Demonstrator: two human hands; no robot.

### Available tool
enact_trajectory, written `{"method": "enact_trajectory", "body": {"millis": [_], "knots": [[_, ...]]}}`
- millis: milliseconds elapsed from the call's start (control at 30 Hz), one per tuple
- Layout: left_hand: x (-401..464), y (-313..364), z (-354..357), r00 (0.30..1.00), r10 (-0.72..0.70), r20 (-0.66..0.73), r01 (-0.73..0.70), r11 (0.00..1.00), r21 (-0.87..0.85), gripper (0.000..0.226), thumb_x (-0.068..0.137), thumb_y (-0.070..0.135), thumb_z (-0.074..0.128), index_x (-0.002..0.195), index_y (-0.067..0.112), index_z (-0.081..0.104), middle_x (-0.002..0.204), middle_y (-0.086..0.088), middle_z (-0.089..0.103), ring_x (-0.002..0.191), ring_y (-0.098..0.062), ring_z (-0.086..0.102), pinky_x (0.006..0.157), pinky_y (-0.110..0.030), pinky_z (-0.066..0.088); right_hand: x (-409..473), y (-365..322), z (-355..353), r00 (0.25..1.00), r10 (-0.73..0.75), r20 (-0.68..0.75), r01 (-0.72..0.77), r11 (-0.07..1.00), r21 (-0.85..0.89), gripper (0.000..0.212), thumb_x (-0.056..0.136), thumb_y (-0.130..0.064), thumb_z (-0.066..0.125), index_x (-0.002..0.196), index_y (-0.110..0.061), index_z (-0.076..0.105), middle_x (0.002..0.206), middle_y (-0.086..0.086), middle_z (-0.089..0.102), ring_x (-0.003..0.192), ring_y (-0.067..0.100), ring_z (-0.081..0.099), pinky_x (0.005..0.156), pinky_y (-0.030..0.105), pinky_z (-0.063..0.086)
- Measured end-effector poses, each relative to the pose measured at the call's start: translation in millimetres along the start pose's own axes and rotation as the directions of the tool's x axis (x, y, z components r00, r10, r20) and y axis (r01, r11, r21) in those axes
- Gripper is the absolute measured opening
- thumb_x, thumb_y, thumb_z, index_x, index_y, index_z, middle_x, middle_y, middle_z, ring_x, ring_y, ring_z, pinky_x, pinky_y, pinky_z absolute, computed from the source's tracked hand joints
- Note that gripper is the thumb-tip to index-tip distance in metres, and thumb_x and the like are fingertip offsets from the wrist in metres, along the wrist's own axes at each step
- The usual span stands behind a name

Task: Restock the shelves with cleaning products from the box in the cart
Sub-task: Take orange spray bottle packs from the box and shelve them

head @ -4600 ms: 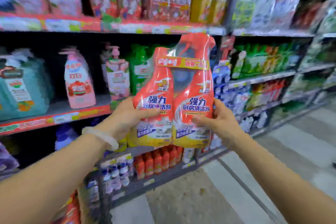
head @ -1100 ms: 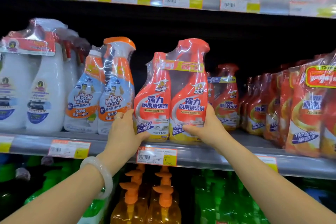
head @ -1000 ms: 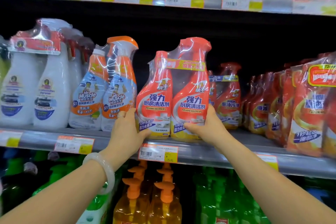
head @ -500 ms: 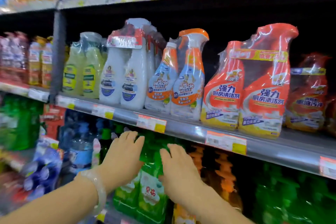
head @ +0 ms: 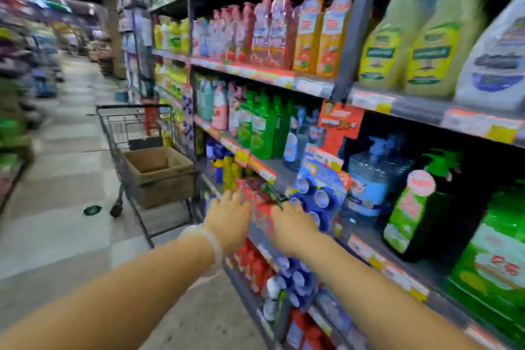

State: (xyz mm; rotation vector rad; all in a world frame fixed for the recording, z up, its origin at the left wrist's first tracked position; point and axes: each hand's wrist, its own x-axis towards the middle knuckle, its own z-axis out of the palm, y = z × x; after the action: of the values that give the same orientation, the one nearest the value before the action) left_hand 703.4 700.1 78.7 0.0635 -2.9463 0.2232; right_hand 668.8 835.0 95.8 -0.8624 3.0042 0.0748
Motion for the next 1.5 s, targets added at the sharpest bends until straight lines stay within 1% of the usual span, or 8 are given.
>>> {"method": "enact_trajectory", "body": {"millis": [133,267,367,567,833,967,1267,1500], "knots": [[-10,-95,36,0.986,-0.104,0.131,0.096,0.993,0.068,0.049,0.089,0.030,0.055,0.132,0.012,0.039,0.134,-0.011,0.039,0.128,-0.030,0.034,0.099,-0.040,0.037,66,-76,27,0.994,-0.106,0.038,0.105,0.994,0.013,0.049,0.091,-0.020,0.054,0.134,-0.005,0.036,0.139,0.018,0.038,0.131,0.035,0.036,0.103,0.041,0.035],[-11,-174,69,0.943,-0.233,0.237,0.226,0.973,0.055,0.048,0.091,0.034,0.054,0.130,0.010,0.040,0.136,-0.014,0.037,0.128,-0.032,0.034,0.101,-0.042,0.038,133,-137,44,0.970,-0.230,0.077,0.229,0.973,0.014,0.042,0.090,-0.019,0.056,0.126,-0.005,0.042,0.132,0.019,0.041,0.128,0.036,0.040,0.099,0.043,0.040],[4,-222,97,0.904,-0.298,0.306,0.290,0.954,0.072,0.051,0.089,0.036,0.057,0.130,0.010,0.040,0.137,-0.014,0.038,0.129,-0.033,0.034,0.103,-0.043,0.038,184,-171,57,0.947,-0.299,0.120,0.298,0.954,0.022,0.047,0.089,-0.024,0.061,0.126,-0.004,0.041,0.131,0.018,0.042,0.127,0.036,0.039,0.096,0.042,0.040],[89,-307,154,0.862,-0.345,0.371,0.324,0.938,0.119,0.058,0.088,0.038,0.058,0.135,0.011,0.037,0.139,-0.011,0.037,0.132,-0.030,0.031,0.104,-0.039,0.033,323,-208,95,0.908,-0.374,0.189,0.375,0.926,0.028,0.055,0.088,-0.031,0.063,0.131,-0.008,0.038,0.135,0.016,0.038,0.129,0.035,0.036,0.102,0.043,0.037],[260,-436,195,0.841,-0.391,0.374,0.383,0.918,0.098,0.053,0.089,0.035,0.057,0.134,0.014,0.040,0.137,-0.010,0.041,0.128,-0.029,0.038,0.103,-0.038,0.037,544,-208,79,0.907,-0.343,0.244,0.343,0.938,0.044,0.045,0.087,-0.018,0.061,0.126,-0.005,0.041,0.130,0.017,0.039,0.124,0.038,0.039,0.096,0.046,0.039],[318,-491,230,0.832,-0.384,0.401,0.390,0.918,0.069,0.050,0.089,0.035,0.056,0.133,0.017,0.042,0.134,-0.009,0.044,0.125,-0.028,0.042,0.103,-0.039,0.041,632,-213,82,0.915,-0.308,0.260,0.306,0.951,0.049,0.043,0.089,-0.021,0.058,0.126,-0.007,0.041,0.132,0.018,0.040,0.125,0.036,0.040,0.100,0.044,0.036],[466,-637,338,0.829,-0.231,0.509,0.275,0.961,-0.013,0.058,0.083,0.039,0.062,0.135,0.022,0.042,0.137,-0.006,0.042,0.126,-0.029,0.040,0.102,-0.043,0.042,814,-268,144,0.914,-0.215,0.344,0.169,0.973,0.157,0.052,0.087,-0.031,0.062,0.128,-0.008,0.041,0.136,0.015,0.039,0.127,0.036,0.038,0.101,0.044,0.038],[583,-737,421,0.771,-0.111,0.627,0.182,0.982,-0.050,0.042,0.088,0.026,0.053,0.126,0.011,0.046,0.129,-0.011,0.043,0.125,-0.031,0.041,0.102,-0.038,0.040,957,-309,201,0.923,-0.102,0.372,-0.005,0.962,0.274,0.058,0.085,-0.026,0.060,0.139,-0.018,0.041,0.138,0.013,0.045,0.129,0.034,0.043,0.105,0.041,0.041]]}}
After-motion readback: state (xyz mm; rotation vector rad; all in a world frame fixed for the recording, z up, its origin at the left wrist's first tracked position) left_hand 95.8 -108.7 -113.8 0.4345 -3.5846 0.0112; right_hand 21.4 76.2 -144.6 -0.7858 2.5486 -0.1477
